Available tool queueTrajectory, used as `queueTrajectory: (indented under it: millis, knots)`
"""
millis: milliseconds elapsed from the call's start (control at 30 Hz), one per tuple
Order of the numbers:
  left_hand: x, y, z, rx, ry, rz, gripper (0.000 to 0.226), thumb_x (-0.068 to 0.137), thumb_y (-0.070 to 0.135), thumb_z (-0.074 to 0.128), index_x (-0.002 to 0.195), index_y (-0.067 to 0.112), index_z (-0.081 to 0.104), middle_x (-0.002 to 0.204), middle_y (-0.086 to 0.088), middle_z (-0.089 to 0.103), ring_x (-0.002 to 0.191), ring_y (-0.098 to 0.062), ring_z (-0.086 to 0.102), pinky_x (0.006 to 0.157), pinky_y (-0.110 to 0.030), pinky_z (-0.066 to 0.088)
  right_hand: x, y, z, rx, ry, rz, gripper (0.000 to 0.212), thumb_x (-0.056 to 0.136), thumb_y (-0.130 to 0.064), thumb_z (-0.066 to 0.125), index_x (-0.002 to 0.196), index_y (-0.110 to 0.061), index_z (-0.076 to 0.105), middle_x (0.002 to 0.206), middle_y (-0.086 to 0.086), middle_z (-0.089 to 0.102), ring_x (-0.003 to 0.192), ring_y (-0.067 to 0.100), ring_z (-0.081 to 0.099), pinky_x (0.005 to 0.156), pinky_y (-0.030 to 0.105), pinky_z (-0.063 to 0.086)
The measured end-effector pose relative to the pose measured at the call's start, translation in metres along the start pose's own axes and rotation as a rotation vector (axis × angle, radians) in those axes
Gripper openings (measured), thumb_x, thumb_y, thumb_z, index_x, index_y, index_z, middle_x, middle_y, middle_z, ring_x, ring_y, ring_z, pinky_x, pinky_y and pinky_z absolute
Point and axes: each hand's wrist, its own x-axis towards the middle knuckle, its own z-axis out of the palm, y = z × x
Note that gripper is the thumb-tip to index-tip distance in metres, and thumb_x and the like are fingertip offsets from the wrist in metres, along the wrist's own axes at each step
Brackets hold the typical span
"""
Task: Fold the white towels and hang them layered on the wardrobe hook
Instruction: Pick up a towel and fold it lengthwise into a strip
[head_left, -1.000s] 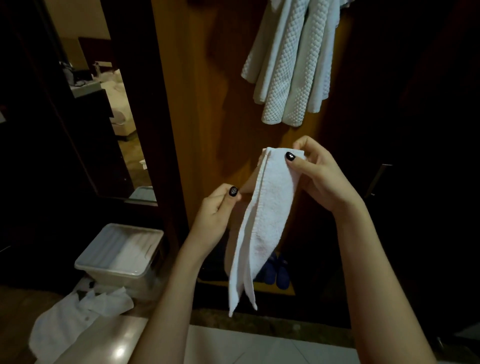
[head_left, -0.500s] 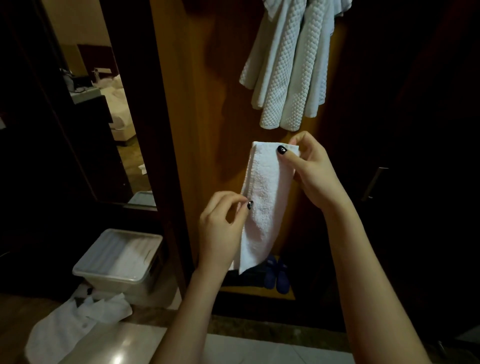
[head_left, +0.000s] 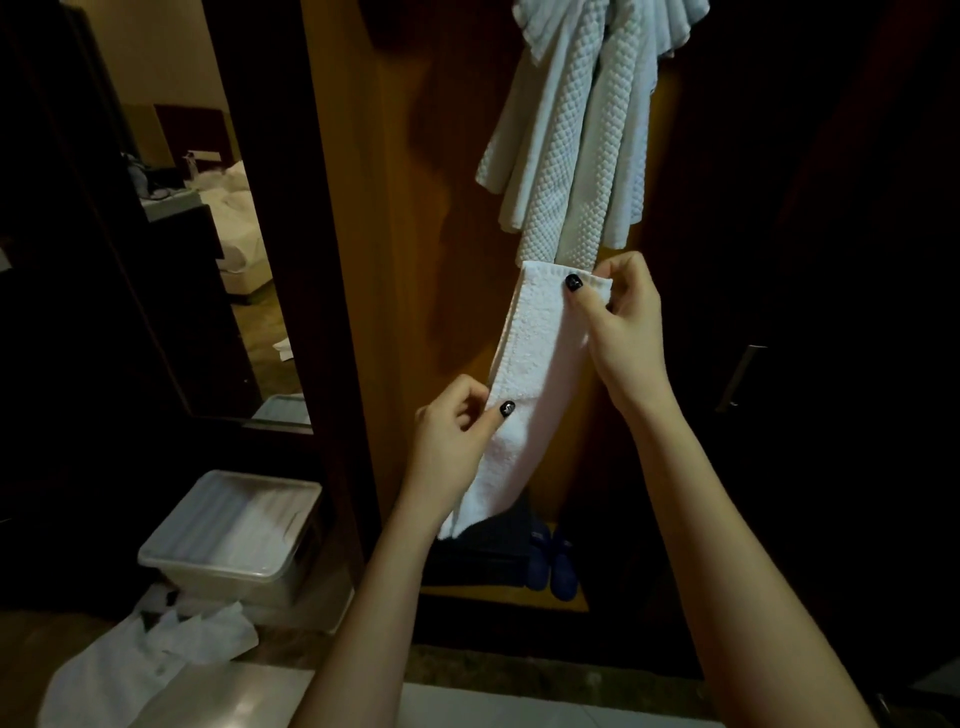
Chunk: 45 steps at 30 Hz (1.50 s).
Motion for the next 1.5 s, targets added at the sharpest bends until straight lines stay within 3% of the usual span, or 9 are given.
queueTrajectory:
  millis: [233,433,600,800,1000,1200,1267,1400,1500]
  knots:
    - [-0.005,-0.013,0.004,0.094,0.054,0.042,0.032,0.094,0.012,0.063,0.075,0.028,0.043,0.052,0.010,0.043,0.045,-0.007,0.033,0.045,-0.017,0.022,0.004,0.007,0.008,-0.024,0.014,0.031,0.027,0.093,-0.011,0.062,0.077,-0.023,0.044,0.077,0.006,0.047,0.070,0.016,0.043,0.062,0.033,0.036]
    - [-0.019,-0.045,0.011,0.153,-0.051,-0.059,0.021,0.088,0.012,0.070,0.078,0.010,0.051,0.069,-0.016,0.052,0.065,-0.034,0.052,0.059,-0.035,0.040,0.017,0.010,0.011,0.037,0.095,0.077,0.028,0.092,-0.011,0.063,0.077,-0.023,0.043,0.073,-0.003,0.048,0.065,0.008,0.044,0.060,0.031,0.036]
    - [-0.021,-0.062,0.016,0.153,-0.060,-0.140,0.028,0.095,0.017,0.062,0.073,0.023,0.046,0.051,0.007,0.045,0.047,-0.008,0.037,0.049,-0.033,0.031,0.022,0.022,0.006,0.041,0.166,0.127,0.027,0.091,-0.010,0.063,0.076,-0.022,0.044,0.075,-0.002,0.048,0.068,0.008,0.044,0.066,0.031,0.038]
    - [-0.024,-0.079,0.018,0.231,-0.091,-0.163,0.027,0.093,0.018,0.063,0.074,0.028,0.046,0.064,0.005,0.051,0.061,-0.013,0.054,0.068,-0.042,0.053,0.025,0.031,0.000,0.033,0.282,0.178,0.027,0.088,-0.009,0.064,0.076,-0.023,0.045,0.076,-0.003,0.050,0.069,0.007,0.045,0.068,0.030,0.040]
    - [-0.026,-0.090,0.015,0.218,-0.037,-0.151,0.020,0.101,0.015,0.048,0.087,0.029,0.043,0.059,0.006,0.047,0.051,-0.006,0.041,0.049,-0.027,0.028,0.029,0.036,-0.004,0.040,0.342,0.241,0.024,0.088,-0.010,0.063,0.077,-0.022,0.045,0.081,0.000,0.051,0.074,0.011,0.048,0.068,0.029,0.041]
    - [-0.031,-0.087,0.008,-0.087,-0.065,-0.307,0.039,0.095,0.010,0.061,0.125,0.030,0.047,0.097,0.001,0.065,0.092,-0.004,0.061,0.081,-0.015,0.047,0.032,0.035,-0.008,0.073,0.370,0.277,0.023,0.089,-0.011,0.063,0.078,-0.020,0.045,0.079,-0.002,0.050,0.069,0.009,0.046,0.063,0.026,0.040]
    - [-0.029,-0.083,0.003,-0.136,-0.162,-0.323,0.032,0.094,0.007,0.061,0.121,0.022,0.058,0.105,-0.001,0.069,0.099,-0.010,0.063,0.087,-0.021,0.046,0.034,0.033,-0.010,0.105,0.335,0.282,0.023,0.090,-0.010,0.063,0.078,-0.019,0.045,0.078,-0.001,0.049,0.069,0.010,0.046,0.062,0.026,0.040]
    - [-0.028,-0.069,0.001,-0.290,-0.392,-0.393,0.022,0.093,0.011,0.063,0.108,0.026,0.067,0.105,0.008,0.074,0.100,-0.011,0.069,0.084,-0.026,0.054,0.034,0.026,-0.010,0.193,0.190,0.299,0.022,0.091,-0.007,0.064,0.080,-0.016,0.047,0.076,0.000,0.054,0.061,0.006,0.055,0.055,0.023,0.045]
    - [-0.025,-0.056,0.008,-0.369,-0.375,-0.409,0.019,0.091,0.015,0.067,0.108,0.025,0.066,0.103,0.010,0.075,0.097,-0.010,0.070,0.074,-0.019,0.053,0.034,0.019,-0.008,0.266,0.075,0.333,0.021,0.092,-0.005,0.063,0.081,-0.014,0.048,0.077,-0.001,0.058,0.060,0.003,0.059,0.055,0.021,0.048]
